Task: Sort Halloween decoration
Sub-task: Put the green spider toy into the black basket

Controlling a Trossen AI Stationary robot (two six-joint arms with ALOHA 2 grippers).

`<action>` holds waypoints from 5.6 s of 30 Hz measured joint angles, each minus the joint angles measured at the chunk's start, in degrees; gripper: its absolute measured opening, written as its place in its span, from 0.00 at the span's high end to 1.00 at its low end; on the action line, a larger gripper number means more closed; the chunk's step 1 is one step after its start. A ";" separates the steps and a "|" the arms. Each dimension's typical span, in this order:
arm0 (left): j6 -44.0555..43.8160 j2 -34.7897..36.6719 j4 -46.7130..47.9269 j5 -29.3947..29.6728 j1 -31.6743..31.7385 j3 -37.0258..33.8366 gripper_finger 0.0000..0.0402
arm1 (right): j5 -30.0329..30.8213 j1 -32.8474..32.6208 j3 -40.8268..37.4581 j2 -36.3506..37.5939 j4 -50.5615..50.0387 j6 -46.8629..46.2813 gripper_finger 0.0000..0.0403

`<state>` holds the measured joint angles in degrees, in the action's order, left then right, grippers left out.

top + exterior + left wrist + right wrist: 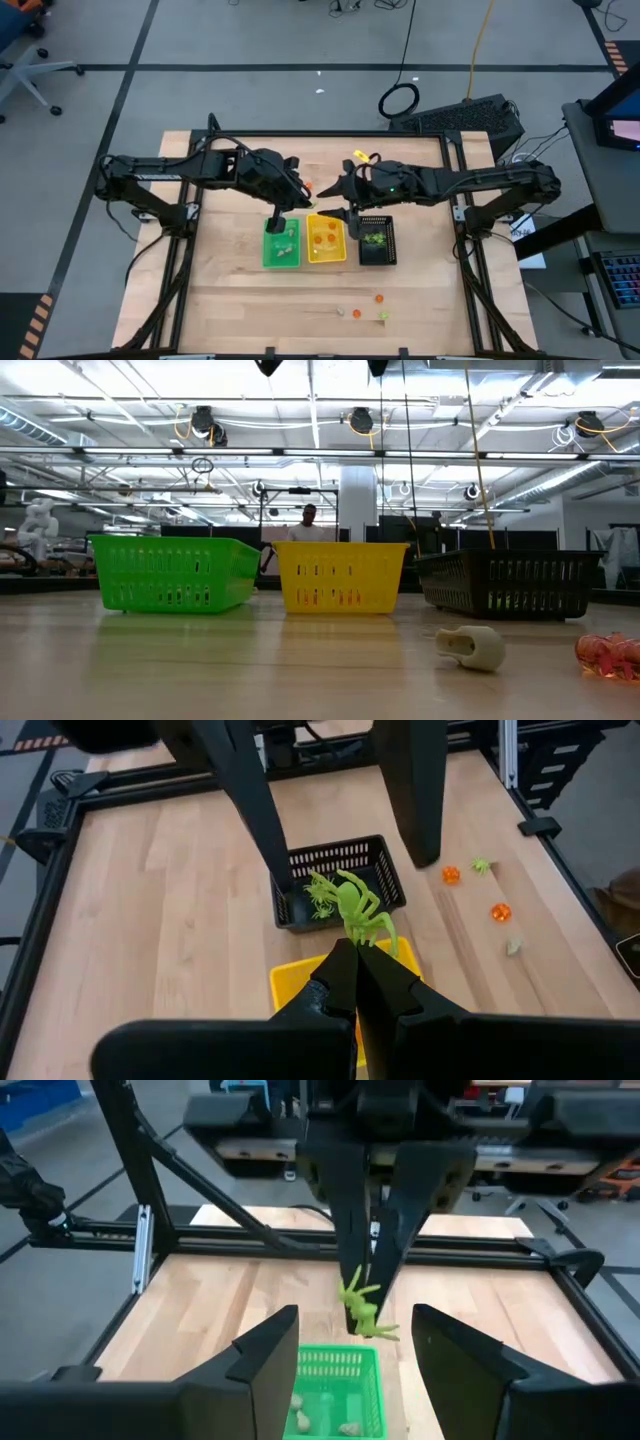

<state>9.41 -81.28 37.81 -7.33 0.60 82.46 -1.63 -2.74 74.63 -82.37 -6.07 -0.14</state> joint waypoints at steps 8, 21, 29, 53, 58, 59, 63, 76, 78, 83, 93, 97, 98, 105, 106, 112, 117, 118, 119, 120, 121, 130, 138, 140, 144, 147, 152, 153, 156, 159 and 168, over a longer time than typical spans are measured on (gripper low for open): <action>0.02 0.00 0.15 0.00 0.00 0.00 1.00 | 0.00 0.01 0.00 -2.77 4.61 0.00 0.55; 0.00 0.00 0.21 0.00 0.00 0.00 1.00 | -0.07 -0.01 0.00 -2.75 4.97 -0.20 0.77; 0.00 0.00 0.21 0.02 0.00 0.00 1.00 | -0.17 -0.01 0.00 -2.75 4.47 -0.44 0.88; -0.09 0.11 -0.03 0.74 0.02 0.00 0.69 | -3.16 -0.01 0.00 -2.50 3.75 -3.96 0.99; -4.62 0.75 0.62 0.74 0.02 -0.04 0.57 | -3.19 -0.01 -0.07 -1.06 1.33 -5.19 0.99; -6.20 1.01 0.39 0.74 0.02 -0.04 0.56 | -3.16 -0.01 -0.07 -0.47 0.72 -5.20 1.00; -9.11 2.81 1.33 0.75 0.02 0.00 0.56 | -3.09 -0.01 -0.04 2.21 -2.75 -5.20 1.00; -9.14 6.11 8.73 4.72 0.13 -0.02 0.56 | -2.76 0.02 -0.02 11.10 -18.66 -11.59 1.00; -9.15 6.14 8.96 4.74 0.12 -0.02 0.56 | -2.74 0.02 -0.02 12.10 -21.49 -12.64 1.00; -9.20 6.12 10.09 4.83 0.13 -0.02 0.56 | -2.82 0.02 -0.02 14.54 -24.85 -14.40 1.00; -10.69 6.10 14.78 4.81 0.13 -0.02 0.56 | -2.95 0.02 -0.02 20.19 -33.02 -19.23 1.00; -10.75 6.10 15.11 4.82 0.13 -0.02 0.56 | -2.95 0.02 -0.02 21.53 -36.58 -22.20 1.00; -10.75 6.10 15.09 4.83 0.13 -0.02 0.56 | -2.95 0.02 -0.02 21.72 -37.18 -22.70 1.00; -10.80 6.10 15.17 5.14 0.13 -0.02 0.56 | -2.97 0.02 -0.02 21.67 -39.15 -25.45 1.00; -10.82 6.10 15.21 5.37 0.13 -0.02 0.56 | -2.97 0.02 -0.02 21.57 -39.65 -26.12 1.00; -12.15 6.08 15.25 6.16 0.13 -0.02 0.56 | -2.97 0.02 -0.02 21.25 -42.81 -29.96 1.00; -12.42 6.08 15.25 6.34 0.13 -0.02 0.56 | -2.98 0.02 -0.02 20.11 -45.53 -33.03 1.00; -12.87 6.08 15.25 6.37 0.13 -0.02 0.56 | -2.97 0.02 -0.02 19.65 -46.35 -33.88 1.00; -13.46 6.08 15.25 6.63 0.13 -0.02 0.56 | -2.98 0.01 -0.02 19.23 -47.01 -34.77 1.00; -13.63 6.08 15.23 7.15 0.12 -0.02 0.56 | -2.97 0.01 -0.02 18.73 -47.81 -35.84 1.00; -13.64 6.08 15.20 7.62 0.12 -0.02 0.56 | -2.97 0.02 -0.02 18.09 -48.90 -36.92 1.00; -13.66 6.08 15.03 9.29 0.11 -0.02 0.56 | -2.97 0.02 -0.02 10.94 -54.33 -41.35 1.00; -13.68 6.03 15.05 9.60 0.13 -0.02 0.56 | -3.13 0.00 -0.02 4.01 -54.25 -41.13 1.00; -13.68 6.03 15.03 9.60 0.12 -0.02 0.56 | -3.39 0.01 -0.02 2.48 -54.25 -41.03 1.00; -13.70 6.03 15.05 9.60 0.12 -0.02 0.56 | -4.48 -0.01 -0.02 -0.43 -54.26 -40.61 1.00; -13.70 6.03 15.05 9.60 0.13 -0.02 0.56 | -4.46 -0.01 -0.02 -2.35 -54.22 -39.57 1.00; -13.73 6.03 15.05 9.60 0.13 -0.02 0.56 | -4.31 -0.01 -0.02 -5.16 -54.15 -37.47 1.00; -13.75 6.03 15.07 9.60 0.13 -0.02 0.56 | -4.29 -0.01 -0.02 -5.63 -54.14 -37.09 1.00; -13.98 6.03 15.09 9.60 0.13 -0.02 0.56 | -3.72 -0.01 -0.43 -5.99 -53.10 -36.24 1.00; -15.63 6.03 15.12 9.75 0.13 -0.02 0.56 | -2.80 -0.01 -2.42 -6.03 -50.73 -36.55 1.00; -16.63 6.03 15.25 9.81 0.13 -0.02 0.56 | -2.92 -0.01 -9.20 -6.06 -43.65 -39.66 1.00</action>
<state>-7.22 -75.24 53.06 2.48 0.73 82.43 -4.55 -2.74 65.43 -88.43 -49.73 -39.80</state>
